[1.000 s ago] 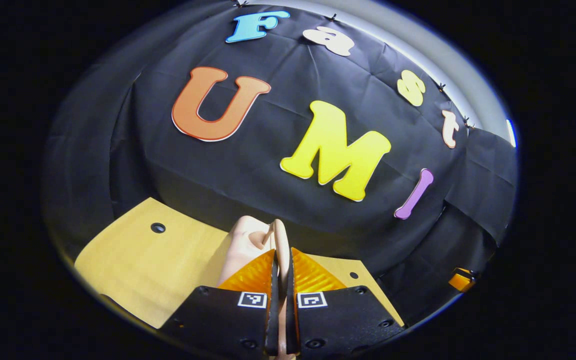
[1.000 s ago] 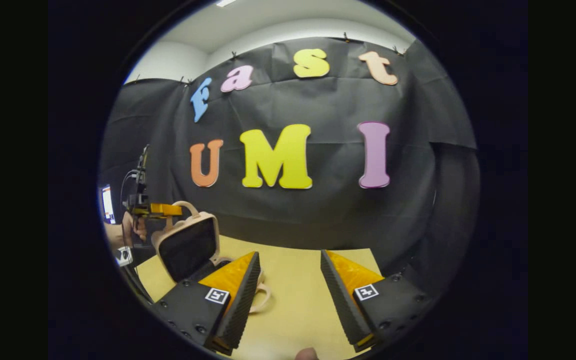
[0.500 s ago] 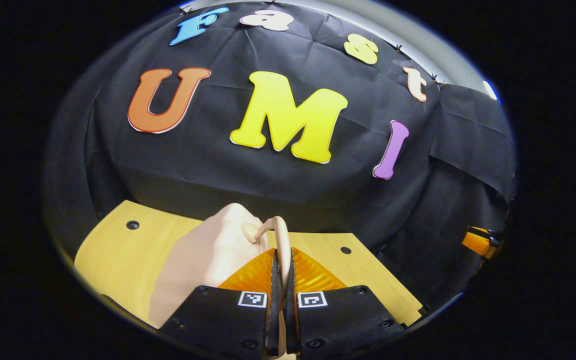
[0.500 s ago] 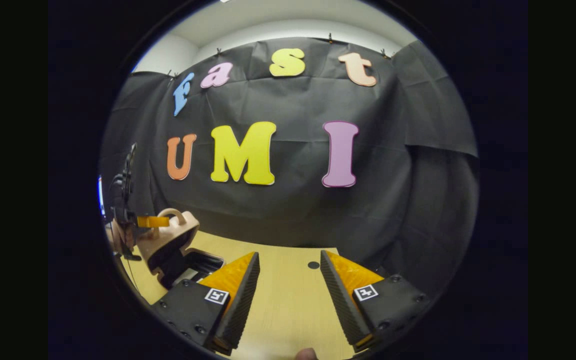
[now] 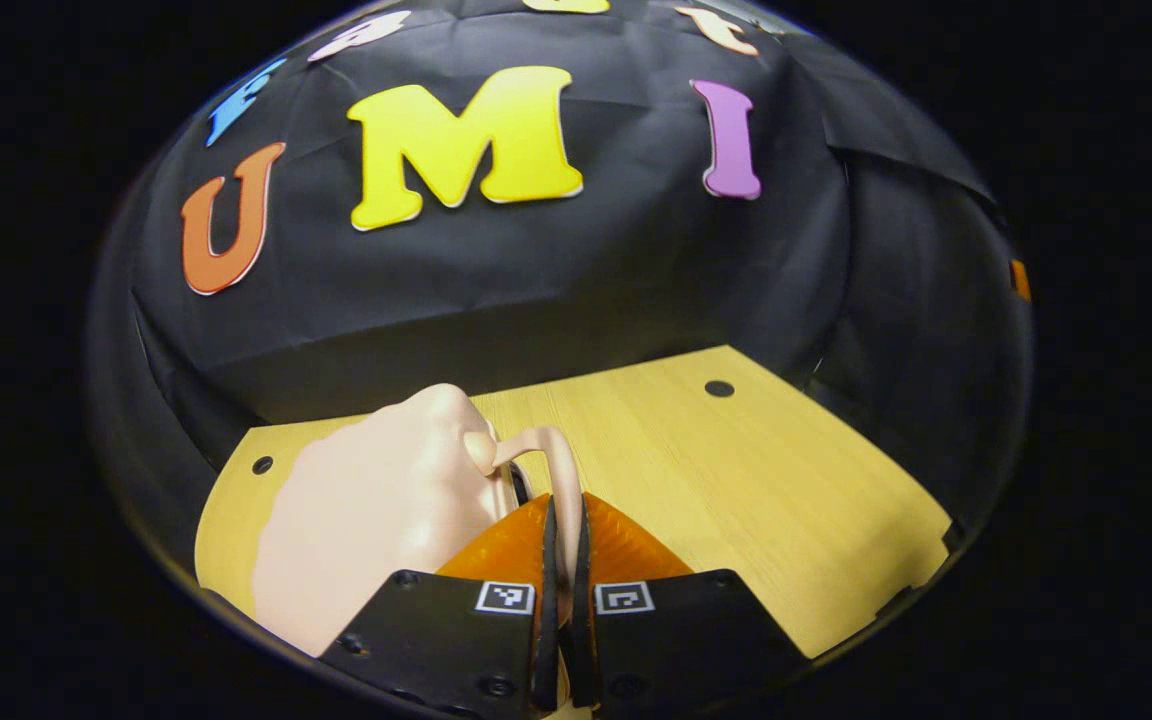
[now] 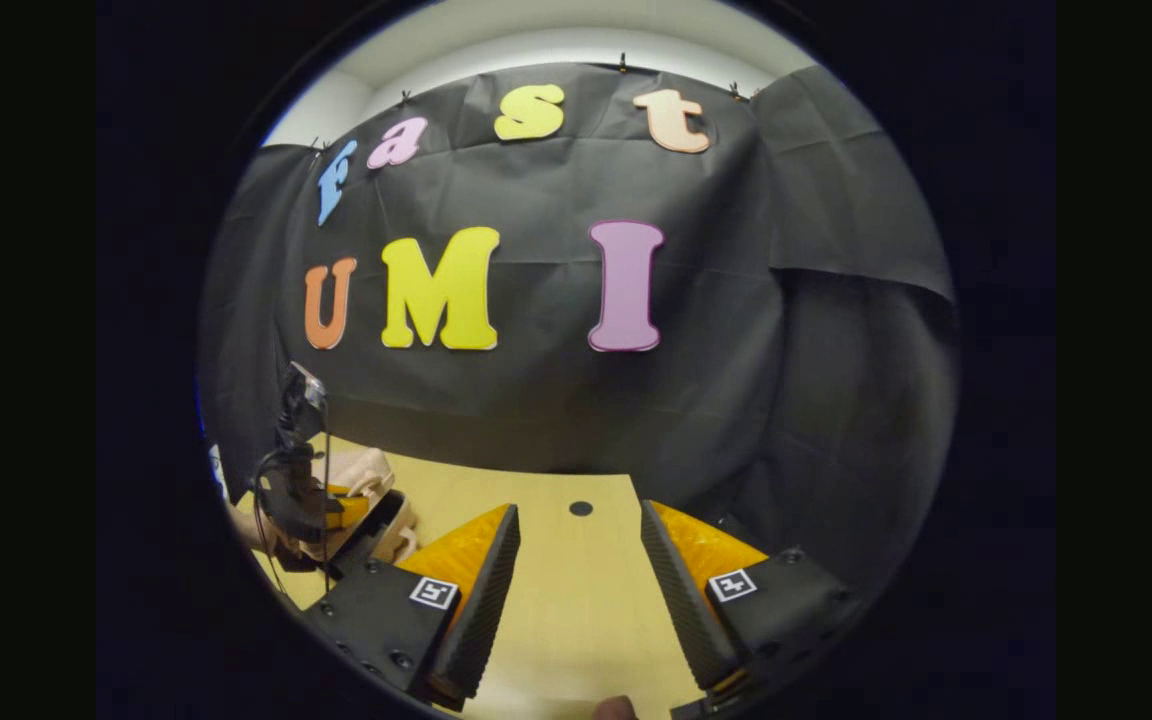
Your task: First open the suitcase, pack the skin care products into it, and then close the suitcase.
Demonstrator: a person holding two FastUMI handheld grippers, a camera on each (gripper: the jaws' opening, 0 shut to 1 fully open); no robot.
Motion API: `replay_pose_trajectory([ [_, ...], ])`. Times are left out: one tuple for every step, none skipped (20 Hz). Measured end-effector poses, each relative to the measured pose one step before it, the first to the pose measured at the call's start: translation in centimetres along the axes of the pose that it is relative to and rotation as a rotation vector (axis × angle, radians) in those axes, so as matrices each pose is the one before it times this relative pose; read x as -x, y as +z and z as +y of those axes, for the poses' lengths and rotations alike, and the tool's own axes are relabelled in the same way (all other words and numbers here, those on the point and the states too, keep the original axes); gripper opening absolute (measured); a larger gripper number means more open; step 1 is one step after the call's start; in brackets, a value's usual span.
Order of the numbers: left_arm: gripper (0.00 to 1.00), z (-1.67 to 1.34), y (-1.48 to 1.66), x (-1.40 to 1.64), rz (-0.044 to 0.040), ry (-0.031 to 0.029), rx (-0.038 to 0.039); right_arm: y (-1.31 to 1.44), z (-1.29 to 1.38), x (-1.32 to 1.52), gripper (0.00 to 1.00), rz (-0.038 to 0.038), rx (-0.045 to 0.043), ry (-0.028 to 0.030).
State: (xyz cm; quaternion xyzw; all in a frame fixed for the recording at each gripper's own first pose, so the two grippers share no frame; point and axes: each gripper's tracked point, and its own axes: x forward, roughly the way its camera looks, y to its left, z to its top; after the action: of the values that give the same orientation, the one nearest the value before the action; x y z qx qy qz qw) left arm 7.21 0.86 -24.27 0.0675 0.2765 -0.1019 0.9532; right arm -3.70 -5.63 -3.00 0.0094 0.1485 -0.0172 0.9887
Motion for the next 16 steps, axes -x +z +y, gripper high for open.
replay_pose_trajectory([
  [0.08, -0.019, -0.609, -0.614, 0.02587, 0.00769, 0.01321, -0.546, -0.752, -0.006, 0.73, 0.01202, -0.01048, -0.00225],
  [0.08, -0.017, -0.639, -0.661, 0.02051, 0.00748, 0.01401, -0.379, -0.678, 0.026, 0.72, 0.01044, -0.00696, -0.00641],
  [0.08, 0.054, -0.684, -0.412, 0.02394, 0.00905, 0.01548, -0.543, -0.794, -0.117, 0.67, 0.01332, -0.00393, -0.00923],
  [0.08, -0.144, -0.758, -0.322, 0.02850, 0.00809, 0.01699, -0.435, -0.562, 0.017, 0.67, 0.01347, -0.00280, -0.00393],
  [0.08, -0.176, -0.414, -0.239, 0.01451, 0.00637, 0.00998, -0.555, -0.565, 0.013, 0.72, 0.01336, -0.00124, -0.00029],
  [0.08, -0.430, -0.208, -0.146, 0.00914, 0.01100, -0.00011, -0.279, -0.552, -0.060, 0.72, 0.00914, 0.00265, -0.00505],
  [0.08, -0.151, -0.042, 0.050, -0.00097, 0.01812, -0.00786, -0.171, -0.482, -0.093, 0.67, 0.00642, 0.00331, -0.00037],
  [0.08, -0.171, -0.215, -0.308, 0.00140, 0.01791, -0.00890, 0.074, -0.383, -0.095, 0.68, 0.00191, 0.00124, -0.00170],
  [0.08, -0.201, -0.308, -0.213, 0.00829, 0.01275, 0.00171, 0.083, -0.389, -0.215, 0.72, 0.00134, -0.00050, 0.00376],
  [0.08, -0.303, -0.330, -0.236, 0.00814, 0.00637, 0.00340, -0.022, -0.170, -0.163, 0.73, 0.00222, 0.00059, 0.00232],
  [0.10, -0.256, -0.396, -0.233, 0.01574, 0.00747, 0.00154, -0.119, -0.127, -0.262, 0.72, 0.00626, 0.00141, 0.00461],
  [0.11, 0.136, 0.088, -0.132, 0.00026, 0.02371, -0.00826, -0.067, -0.114, -0.146, 0.73, 0.00297, -0.00076, 0.00428],
  [0.12, 0.006, -0.044, -0.071, 0.00195, 0.01814, -0.00816, 0.141, 0.036, -0.102, 0.72, -0.00010, -0.00181, 0.00468],
  [0.13, -0.178, -0.325, 0.258, 0.00926, 0.00637, -0.00361, -0.081, 0.068, 0.073, 0.72, -0.00108, 0.00029, 0.00502],
  [0.15, -0.257, -0.182, -0.070, 0.01139, -0.00732, 0.00349, -0.087, 0.106, -0.004, 0.72, 0.00058, 0.00261, 0.00474],
  [0.18, -0.181, -0.122, 0.033, 0.01042, -0.00819, 0.00825, -0.193, 0.038, 0.029, 0.72, 0.00135, 0.00294, 0.00309],
])
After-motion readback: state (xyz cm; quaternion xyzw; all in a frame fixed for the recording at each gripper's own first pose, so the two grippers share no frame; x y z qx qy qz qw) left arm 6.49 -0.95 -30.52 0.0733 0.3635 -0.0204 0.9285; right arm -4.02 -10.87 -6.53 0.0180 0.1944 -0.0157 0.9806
